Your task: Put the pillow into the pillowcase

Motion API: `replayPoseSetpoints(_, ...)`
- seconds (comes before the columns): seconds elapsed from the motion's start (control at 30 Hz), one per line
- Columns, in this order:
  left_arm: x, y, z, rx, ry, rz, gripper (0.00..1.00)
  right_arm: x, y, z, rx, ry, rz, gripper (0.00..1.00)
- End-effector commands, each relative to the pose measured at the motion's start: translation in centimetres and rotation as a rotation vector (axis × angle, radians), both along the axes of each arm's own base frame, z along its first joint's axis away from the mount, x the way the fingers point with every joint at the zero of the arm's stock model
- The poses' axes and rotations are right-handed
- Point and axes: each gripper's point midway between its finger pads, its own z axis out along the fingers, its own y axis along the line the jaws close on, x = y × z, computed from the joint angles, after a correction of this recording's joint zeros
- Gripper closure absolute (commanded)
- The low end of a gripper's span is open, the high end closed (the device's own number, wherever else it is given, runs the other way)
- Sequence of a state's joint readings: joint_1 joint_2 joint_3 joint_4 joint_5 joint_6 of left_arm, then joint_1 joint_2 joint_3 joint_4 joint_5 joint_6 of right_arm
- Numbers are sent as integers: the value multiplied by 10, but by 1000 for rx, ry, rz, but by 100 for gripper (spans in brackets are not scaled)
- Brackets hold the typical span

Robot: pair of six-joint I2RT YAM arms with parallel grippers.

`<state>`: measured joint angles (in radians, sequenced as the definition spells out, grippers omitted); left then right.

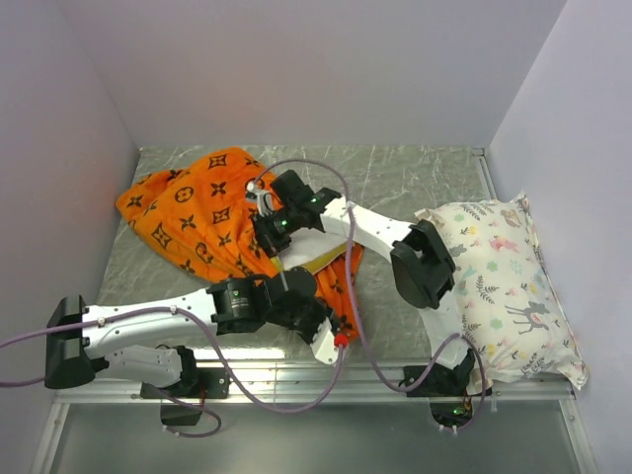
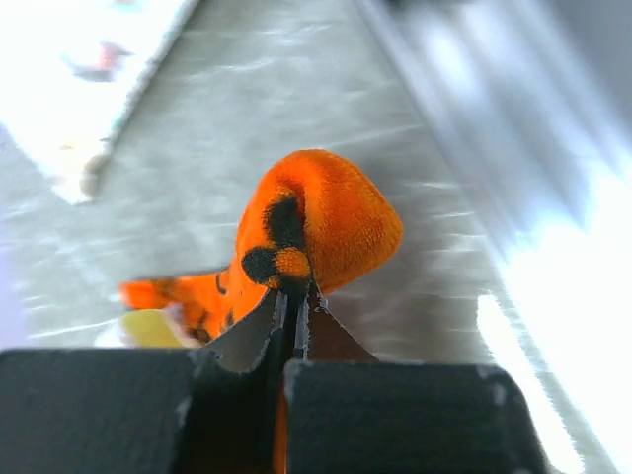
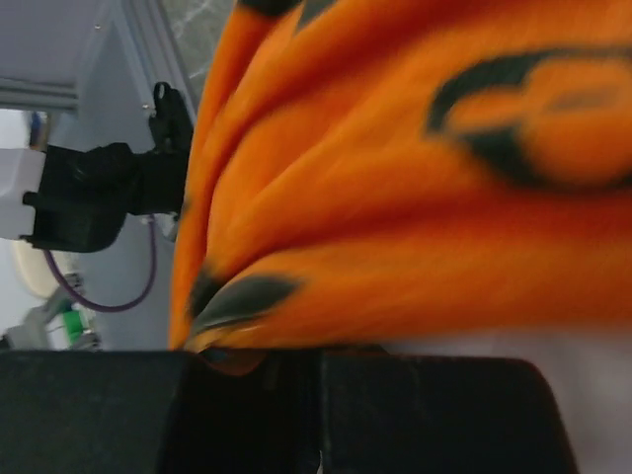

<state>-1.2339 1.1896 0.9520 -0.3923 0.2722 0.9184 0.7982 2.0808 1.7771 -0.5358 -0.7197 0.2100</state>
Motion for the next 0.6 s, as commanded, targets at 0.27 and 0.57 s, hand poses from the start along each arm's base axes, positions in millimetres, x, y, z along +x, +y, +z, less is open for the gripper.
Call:
replayPoseSetpoints(0.27,-74,4,49,-133,303,-74,59,-15,0,-70,43,117,-65,100)
replayPoseSetpoints(0.57,-55,57,110,-242,552,165,38,-72,-34,-17,7,7,50,34)
